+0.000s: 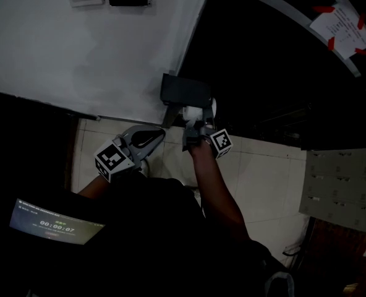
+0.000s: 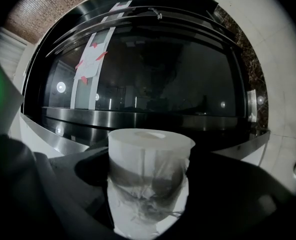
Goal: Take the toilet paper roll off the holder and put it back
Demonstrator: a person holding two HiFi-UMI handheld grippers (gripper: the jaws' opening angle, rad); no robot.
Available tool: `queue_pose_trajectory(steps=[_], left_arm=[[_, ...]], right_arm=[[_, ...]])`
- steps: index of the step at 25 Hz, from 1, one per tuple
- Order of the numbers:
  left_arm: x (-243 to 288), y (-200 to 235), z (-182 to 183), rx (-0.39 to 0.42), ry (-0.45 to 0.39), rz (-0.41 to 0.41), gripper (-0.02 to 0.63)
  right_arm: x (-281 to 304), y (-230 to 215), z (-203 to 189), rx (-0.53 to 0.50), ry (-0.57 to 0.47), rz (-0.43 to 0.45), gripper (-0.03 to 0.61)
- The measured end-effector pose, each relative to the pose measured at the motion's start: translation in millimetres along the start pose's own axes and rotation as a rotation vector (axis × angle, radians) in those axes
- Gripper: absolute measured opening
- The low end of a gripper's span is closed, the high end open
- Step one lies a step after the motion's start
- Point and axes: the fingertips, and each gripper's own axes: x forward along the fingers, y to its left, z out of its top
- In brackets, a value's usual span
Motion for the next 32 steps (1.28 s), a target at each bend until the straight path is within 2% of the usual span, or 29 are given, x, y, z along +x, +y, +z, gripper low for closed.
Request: queue_pose_trajectory(steps=[10,17,26,32], left_arm=[[-9,5,-6,-0.004,0.002,0.026,0.000],[-15,9,-6,-0.011,0.003,0.043,0.000],[-10,6,-2,-0.012,-0.003,0.030,0.000],[-6,3,0,-0.006,0.001,0.011,0.000]], right_arm=[[16,4,-54,-0.022,0.047,-0.008,0.445],[17,2,-64,-0.016,0.004,-0.018,0.445],[12,5,-73,-0.023,0.073,0.010,0.463],[-15,-1,-77,-0.032,0.128,0.015,0.466]])
